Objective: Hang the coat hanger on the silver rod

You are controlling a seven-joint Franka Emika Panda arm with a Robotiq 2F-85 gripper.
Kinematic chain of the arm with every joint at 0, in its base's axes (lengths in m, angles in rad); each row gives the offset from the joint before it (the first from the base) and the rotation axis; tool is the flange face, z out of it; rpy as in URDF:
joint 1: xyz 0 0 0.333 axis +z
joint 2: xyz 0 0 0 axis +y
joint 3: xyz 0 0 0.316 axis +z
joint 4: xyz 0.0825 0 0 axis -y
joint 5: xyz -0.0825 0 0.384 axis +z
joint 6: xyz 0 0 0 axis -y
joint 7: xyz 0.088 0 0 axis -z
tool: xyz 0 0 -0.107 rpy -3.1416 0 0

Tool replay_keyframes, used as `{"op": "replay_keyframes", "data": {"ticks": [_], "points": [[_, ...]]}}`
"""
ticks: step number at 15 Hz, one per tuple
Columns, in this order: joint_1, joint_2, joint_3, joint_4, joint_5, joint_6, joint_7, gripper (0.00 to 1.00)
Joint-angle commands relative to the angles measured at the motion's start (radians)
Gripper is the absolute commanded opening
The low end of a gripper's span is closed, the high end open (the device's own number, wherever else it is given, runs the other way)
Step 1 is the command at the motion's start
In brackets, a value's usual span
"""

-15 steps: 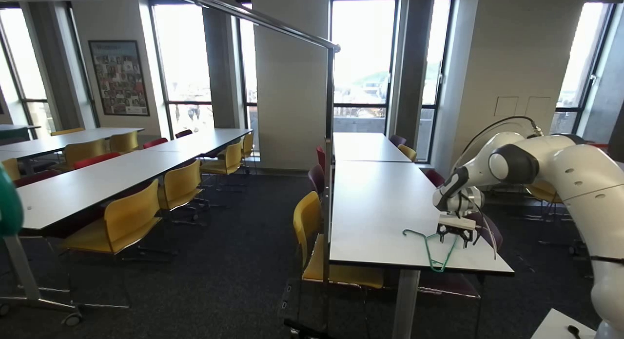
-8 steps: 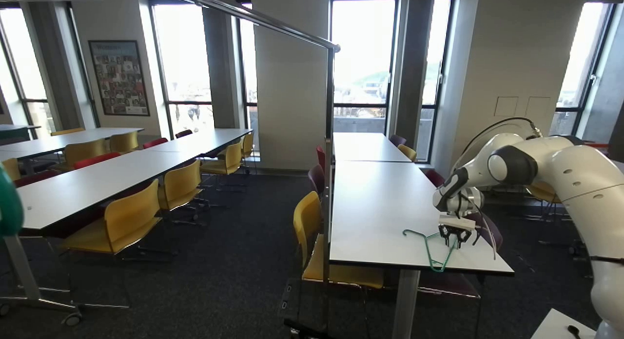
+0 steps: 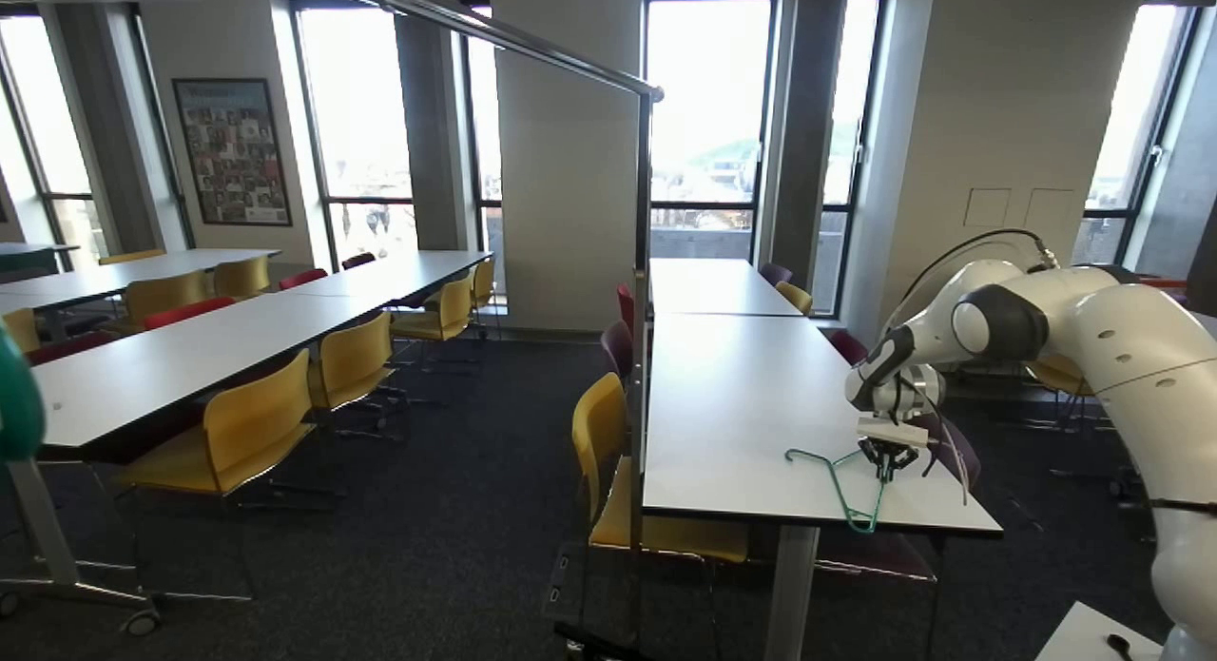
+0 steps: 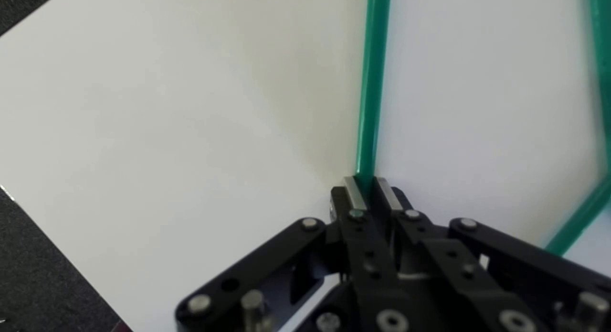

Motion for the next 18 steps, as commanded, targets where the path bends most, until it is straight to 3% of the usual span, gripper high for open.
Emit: {"op": "replay_keyframes", "data": {"ticks": [1, 6, 11, 18], "points": [[-0.001, 0.008, -0.009, 0.021, 0.008, -0.005, 0.013, 0.02], [0.024, -0.106, -0.018, -0.094, 0.063, 0.130, 0.094, 0.02], [0.089, -0.253, -0.003, -0.269, 0.147, 0.397, 0.144, 0.02], [0.284, -0.469, 0.022, -0.578, 0.245, 0.862, 0.240, 0.02]]}}
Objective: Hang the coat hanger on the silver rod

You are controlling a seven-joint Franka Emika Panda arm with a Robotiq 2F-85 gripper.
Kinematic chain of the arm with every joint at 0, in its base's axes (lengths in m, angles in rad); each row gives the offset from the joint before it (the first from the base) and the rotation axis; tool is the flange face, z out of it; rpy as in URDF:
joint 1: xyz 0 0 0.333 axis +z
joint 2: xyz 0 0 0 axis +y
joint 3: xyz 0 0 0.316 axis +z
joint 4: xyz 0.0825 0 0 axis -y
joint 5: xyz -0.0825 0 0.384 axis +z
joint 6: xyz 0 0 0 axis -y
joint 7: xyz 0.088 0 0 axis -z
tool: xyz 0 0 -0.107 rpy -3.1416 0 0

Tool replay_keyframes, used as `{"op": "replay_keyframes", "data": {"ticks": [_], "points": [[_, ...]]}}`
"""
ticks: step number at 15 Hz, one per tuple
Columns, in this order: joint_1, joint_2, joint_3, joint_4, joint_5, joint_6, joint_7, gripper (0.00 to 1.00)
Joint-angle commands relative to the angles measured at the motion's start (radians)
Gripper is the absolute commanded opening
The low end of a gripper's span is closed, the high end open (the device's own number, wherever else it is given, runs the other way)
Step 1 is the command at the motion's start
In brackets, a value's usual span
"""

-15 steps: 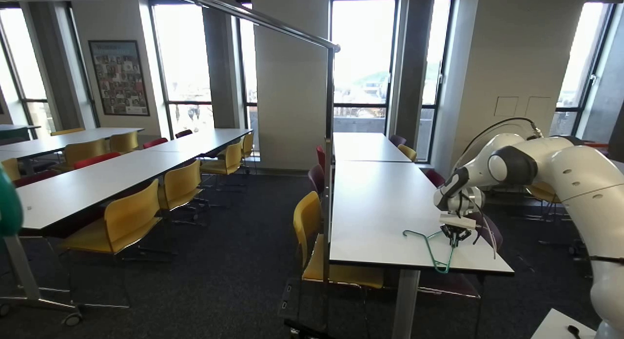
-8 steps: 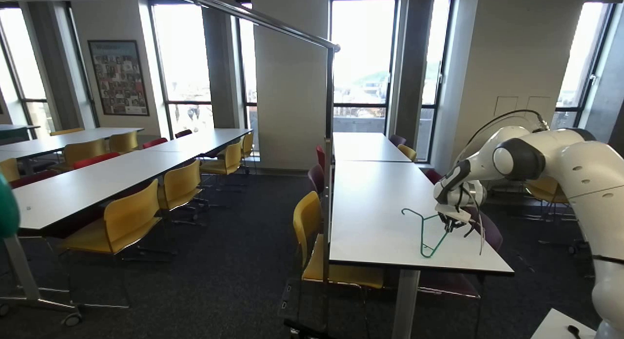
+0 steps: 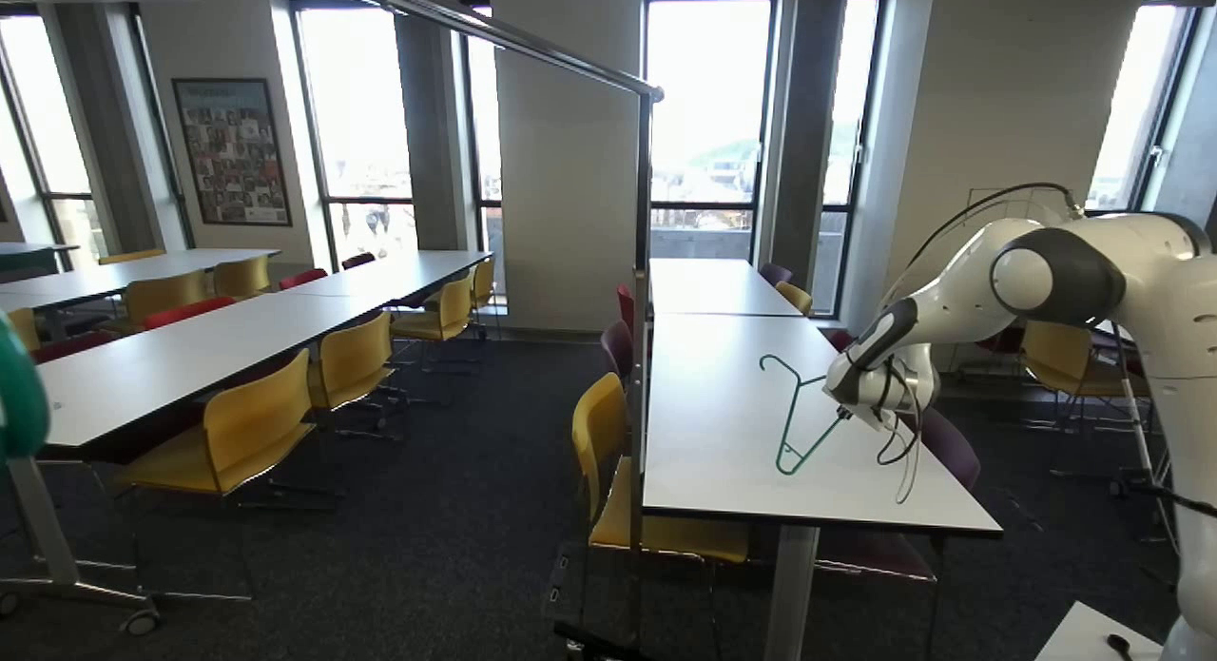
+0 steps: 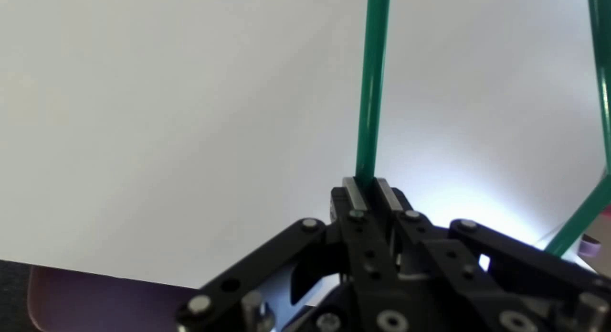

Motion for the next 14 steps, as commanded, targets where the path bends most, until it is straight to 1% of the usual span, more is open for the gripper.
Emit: {"op": "replay_keyframes", "data": {"ticks": [1, 3, 5, 6, 7, 9, 11, 14], "points": [[0.108, -0.166, 0.009, -0.199, 0.080, 0.192, 0.077, 0.02], [0.185, -0.207, -0.004, -0.252, 0.141, 0.263, 0.111, 0.02], [0.253, -0.236, -0.012, -0.290, 0.217, 0.325, 0.117, 0.02], [0.357, -0.256, -0.107, -0.254, 0.280, 0.276, 0.087, 0.02], [0.404, -0.262, -0.135, -0.252, 0.322, 0.286, 0.079, 0.02], [0.555, -0.262, -0.268, -0.209, 0.401, 0.285, 0.054, 0.02], [0.704, -0.247, -0.408, -0.162, 0.449, 0.285, 0.045, 0.02], [0.934, -0.192, -0.629, -0.092, 0.497, 0.283, 0.062, 0.02]]}}
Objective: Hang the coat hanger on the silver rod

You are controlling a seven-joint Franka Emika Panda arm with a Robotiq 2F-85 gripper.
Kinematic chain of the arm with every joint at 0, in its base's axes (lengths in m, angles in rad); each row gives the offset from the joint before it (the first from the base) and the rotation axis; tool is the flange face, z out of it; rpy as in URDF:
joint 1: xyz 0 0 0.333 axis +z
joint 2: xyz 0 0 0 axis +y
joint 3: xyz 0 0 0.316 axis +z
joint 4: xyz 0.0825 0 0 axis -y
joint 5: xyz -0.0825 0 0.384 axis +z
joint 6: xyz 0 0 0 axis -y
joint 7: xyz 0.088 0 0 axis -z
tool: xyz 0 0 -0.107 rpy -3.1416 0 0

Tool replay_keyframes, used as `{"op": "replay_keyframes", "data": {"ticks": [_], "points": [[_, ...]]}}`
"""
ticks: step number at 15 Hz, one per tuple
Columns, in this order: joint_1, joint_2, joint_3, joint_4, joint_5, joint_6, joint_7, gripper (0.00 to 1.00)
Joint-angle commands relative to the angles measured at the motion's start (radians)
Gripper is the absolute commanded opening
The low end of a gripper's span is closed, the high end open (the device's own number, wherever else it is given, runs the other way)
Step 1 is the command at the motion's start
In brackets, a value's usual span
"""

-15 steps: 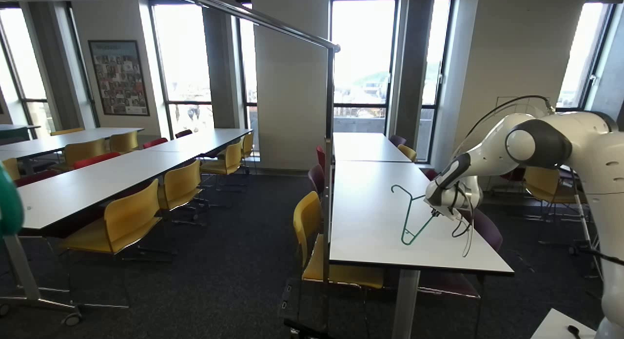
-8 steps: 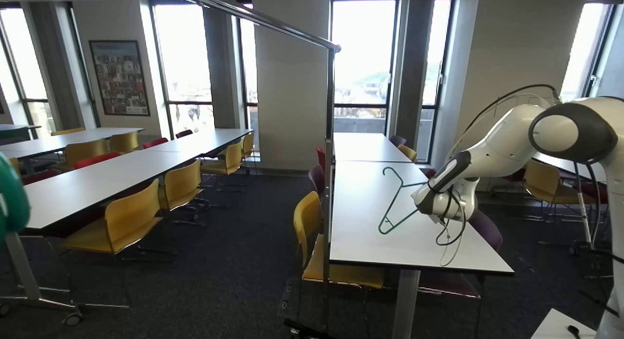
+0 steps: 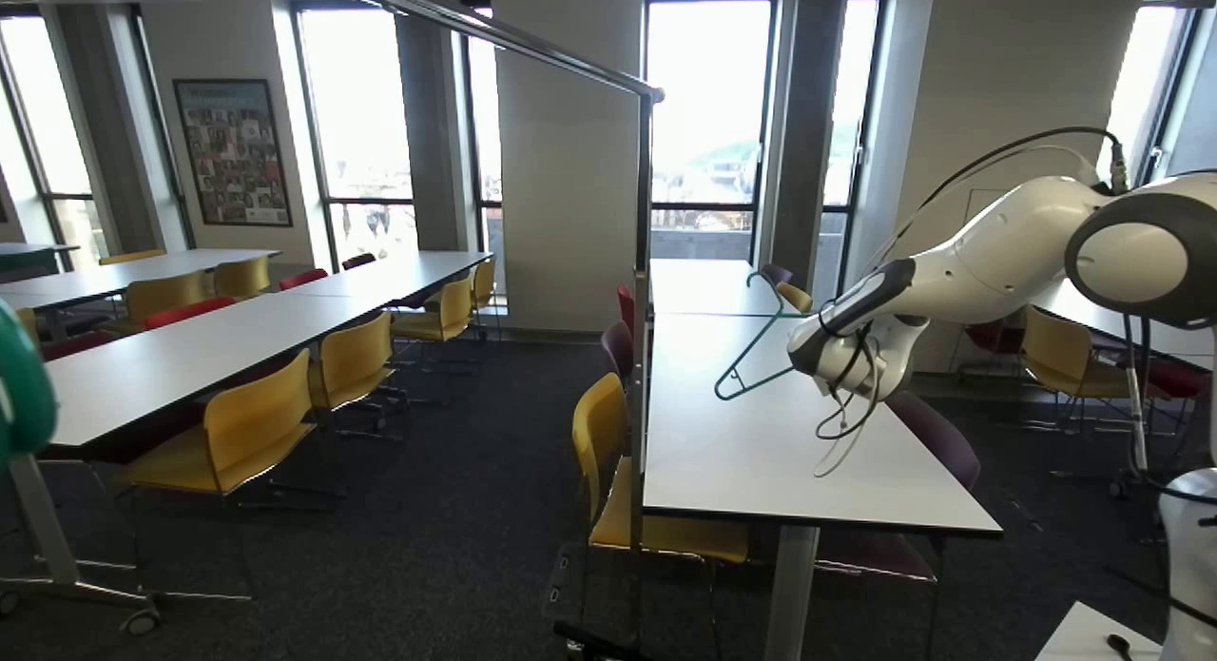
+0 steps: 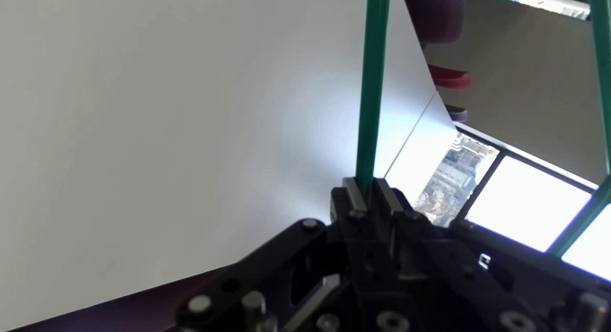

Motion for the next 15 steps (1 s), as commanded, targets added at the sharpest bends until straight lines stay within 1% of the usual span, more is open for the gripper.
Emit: {"op": "replay_keyframes", "data": {"ticks": [1, 5, 7, 9, 12, 15], "points": [[0.270, 0.054, -0.256, 0.081, 0.081, -0.001, -0.014, 0.02], [0.575, 0.142, -0.525, 0.098, 0.141, -0.002, 0.038, 0.02], [0.717, 0.191, -0.638, 0.078, 0.172, -0.002, 0.072, 0.02], [0.835, 0.246, -0.728, 0.053, 0.197, -0.003, 0.111, 0.02], [0.980, 0.323, -0.836, 0.012, 0.229, -0.003, 0.177, 0.02], [1.080, 0.376, -0.911, -0.037, 0.262, -0.003, 0.230, 0.02]]}}
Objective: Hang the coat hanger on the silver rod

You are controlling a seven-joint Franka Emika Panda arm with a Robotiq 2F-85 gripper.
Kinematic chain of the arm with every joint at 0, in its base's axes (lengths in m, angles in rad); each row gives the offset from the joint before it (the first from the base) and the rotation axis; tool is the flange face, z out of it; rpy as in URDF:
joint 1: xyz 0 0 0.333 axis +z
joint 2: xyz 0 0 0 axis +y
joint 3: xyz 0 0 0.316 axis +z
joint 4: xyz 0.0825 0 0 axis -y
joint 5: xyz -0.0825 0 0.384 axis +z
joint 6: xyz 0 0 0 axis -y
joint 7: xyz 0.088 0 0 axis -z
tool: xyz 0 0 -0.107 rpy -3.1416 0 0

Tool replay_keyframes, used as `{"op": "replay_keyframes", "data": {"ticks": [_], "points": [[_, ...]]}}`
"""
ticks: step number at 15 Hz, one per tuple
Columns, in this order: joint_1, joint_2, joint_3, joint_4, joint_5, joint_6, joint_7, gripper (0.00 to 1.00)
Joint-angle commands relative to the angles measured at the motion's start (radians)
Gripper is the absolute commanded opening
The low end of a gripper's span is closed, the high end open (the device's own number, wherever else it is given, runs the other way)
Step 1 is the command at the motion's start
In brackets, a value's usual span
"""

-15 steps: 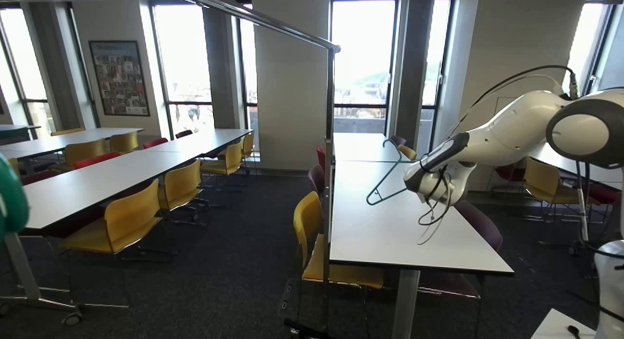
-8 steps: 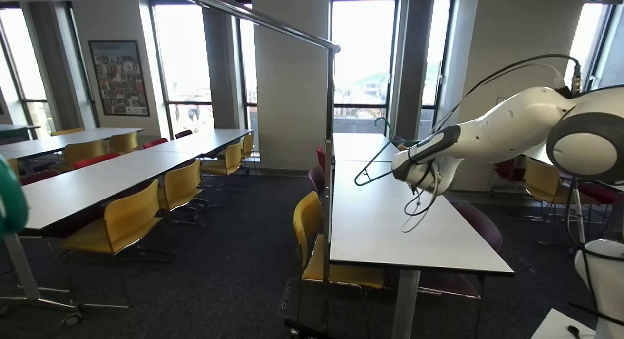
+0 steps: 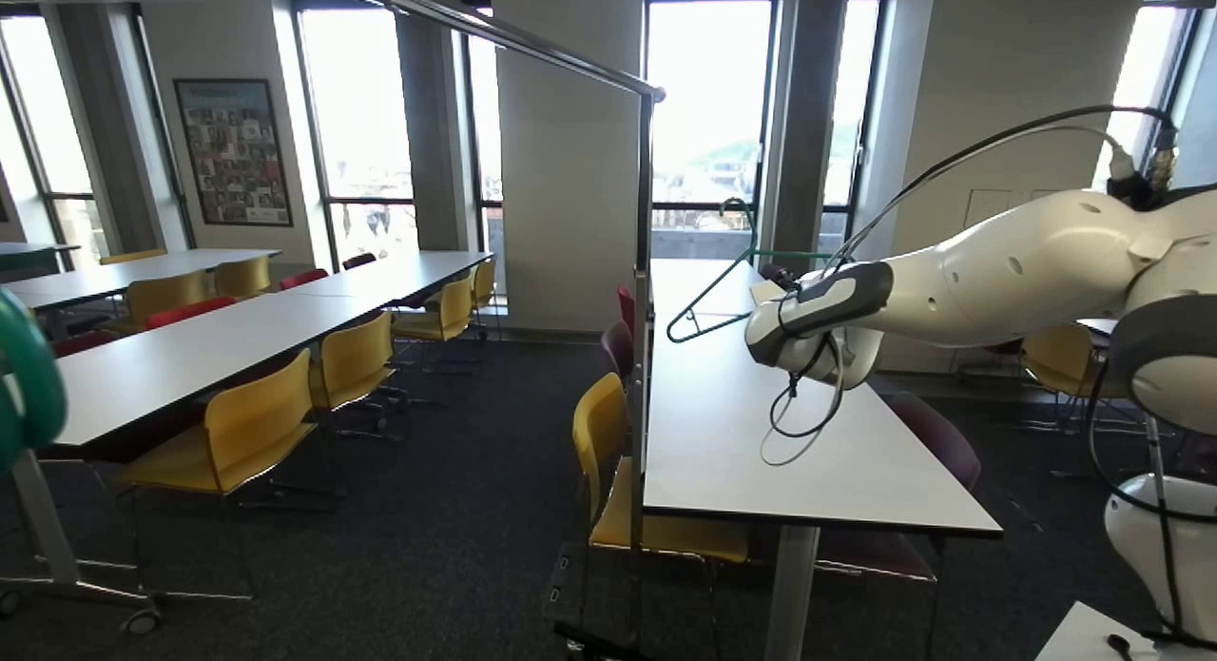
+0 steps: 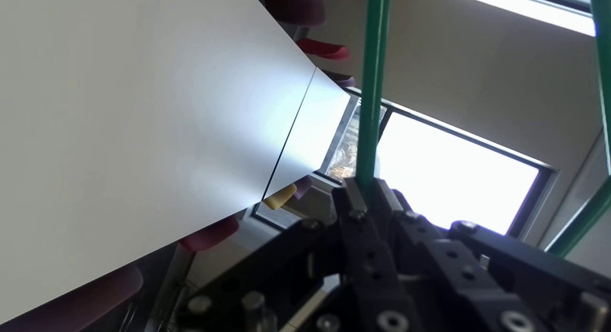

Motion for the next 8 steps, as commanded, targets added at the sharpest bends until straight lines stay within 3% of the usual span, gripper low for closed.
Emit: {"op": "replay_keyframes", "data": {"ticks": [1, 8], "points": [[0.127, 0.081, -0.113, -0.068, 0.046, 0.000, 0.074, 0.02], [0.302, 0.130, -0.276, -0.138, 0.103, 0.000, 0.094, 0.02]]}}
